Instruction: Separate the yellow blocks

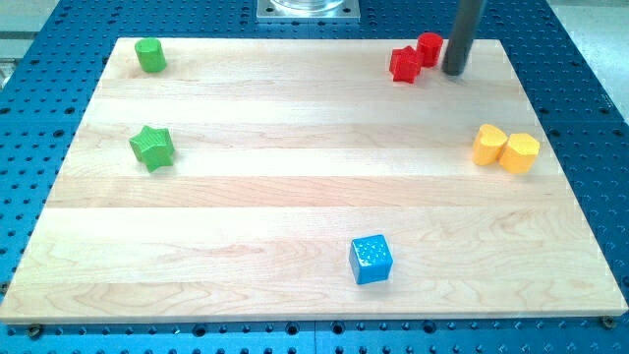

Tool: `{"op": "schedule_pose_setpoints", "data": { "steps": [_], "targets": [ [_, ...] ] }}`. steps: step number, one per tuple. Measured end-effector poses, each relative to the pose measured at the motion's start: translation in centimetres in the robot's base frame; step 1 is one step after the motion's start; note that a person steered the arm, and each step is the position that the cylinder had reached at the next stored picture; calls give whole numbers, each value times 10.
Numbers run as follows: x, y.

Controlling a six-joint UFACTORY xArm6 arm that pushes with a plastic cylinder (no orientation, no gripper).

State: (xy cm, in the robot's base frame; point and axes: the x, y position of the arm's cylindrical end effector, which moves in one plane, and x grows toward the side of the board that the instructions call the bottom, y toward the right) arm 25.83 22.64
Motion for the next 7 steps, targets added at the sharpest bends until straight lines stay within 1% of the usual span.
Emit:
{"op": "schedule_pose_setpoints", "data": {
  "steps": [1, 2, 3, 4, 5, 6, 7],
  "targets": [
    [-37, 10],
    [-55, -22],
    [-47, -93],
    [-2, -165],
    [68, -177],
    [132, -247],
    [212, -218]
  ]
}}
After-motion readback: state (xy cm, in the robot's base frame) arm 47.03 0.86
